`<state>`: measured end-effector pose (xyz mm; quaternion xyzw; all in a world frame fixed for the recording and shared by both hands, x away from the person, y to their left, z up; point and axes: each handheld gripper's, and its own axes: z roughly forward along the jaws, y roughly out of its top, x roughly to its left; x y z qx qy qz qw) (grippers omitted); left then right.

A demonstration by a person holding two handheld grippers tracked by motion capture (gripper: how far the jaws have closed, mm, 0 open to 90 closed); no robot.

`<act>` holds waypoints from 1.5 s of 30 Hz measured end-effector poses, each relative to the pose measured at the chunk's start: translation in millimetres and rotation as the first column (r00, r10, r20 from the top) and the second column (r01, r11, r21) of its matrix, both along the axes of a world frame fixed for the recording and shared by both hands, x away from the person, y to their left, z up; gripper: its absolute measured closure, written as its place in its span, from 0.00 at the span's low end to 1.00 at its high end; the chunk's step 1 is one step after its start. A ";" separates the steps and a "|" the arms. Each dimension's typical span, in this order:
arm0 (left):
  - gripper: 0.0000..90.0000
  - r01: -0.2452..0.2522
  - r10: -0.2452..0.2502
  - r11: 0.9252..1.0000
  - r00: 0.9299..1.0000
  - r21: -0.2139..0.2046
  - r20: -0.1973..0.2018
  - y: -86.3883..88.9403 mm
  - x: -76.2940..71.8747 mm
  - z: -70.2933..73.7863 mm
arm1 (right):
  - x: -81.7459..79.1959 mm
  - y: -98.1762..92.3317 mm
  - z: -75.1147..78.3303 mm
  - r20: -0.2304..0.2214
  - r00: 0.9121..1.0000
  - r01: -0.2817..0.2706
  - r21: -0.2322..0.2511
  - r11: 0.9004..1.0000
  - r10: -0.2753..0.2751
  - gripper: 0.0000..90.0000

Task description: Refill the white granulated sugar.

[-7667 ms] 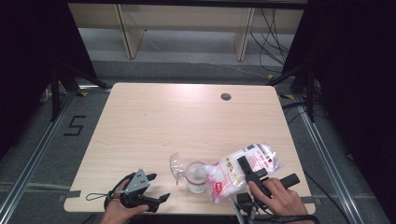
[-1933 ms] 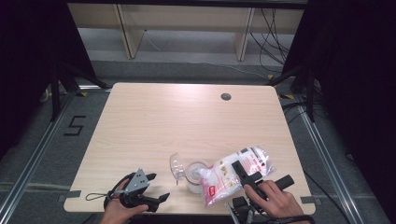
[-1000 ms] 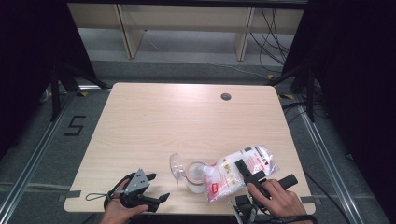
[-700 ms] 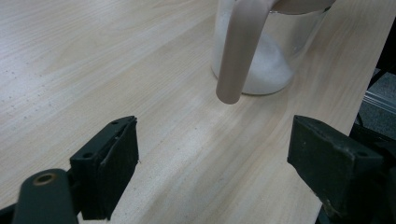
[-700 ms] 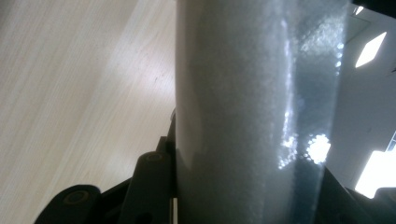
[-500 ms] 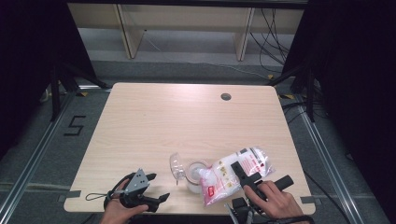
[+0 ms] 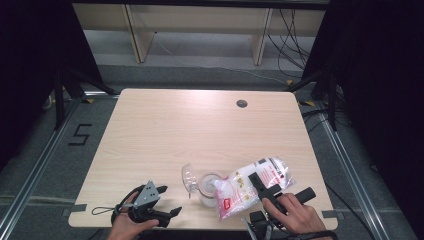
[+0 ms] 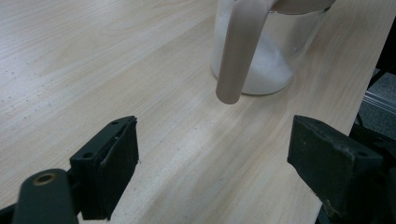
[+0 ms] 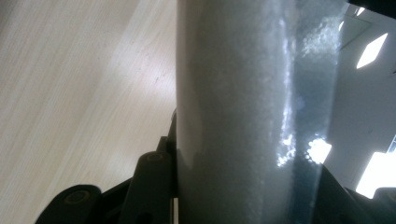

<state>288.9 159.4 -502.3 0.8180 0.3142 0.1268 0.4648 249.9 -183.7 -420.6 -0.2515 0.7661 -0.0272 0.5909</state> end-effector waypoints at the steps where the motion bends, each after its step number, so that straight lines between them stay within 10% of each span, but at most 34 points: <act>1: 0.18 0.000 0.000 1.000 1.000 0.001 0.000 0.0 0.0 0.0 | 1.7 0.3 1.7 0.003 1.000 -0.019 -0.024 1.000 0.019 0.74; 45: 0.18 0.004 -0.004 1.000 1.000 0.009 0.002 0.5 0.1 0.5 | -4.2 6.6 -2.2 0.003 1.000 -0.028 -0.013 1.000 0.028 0.75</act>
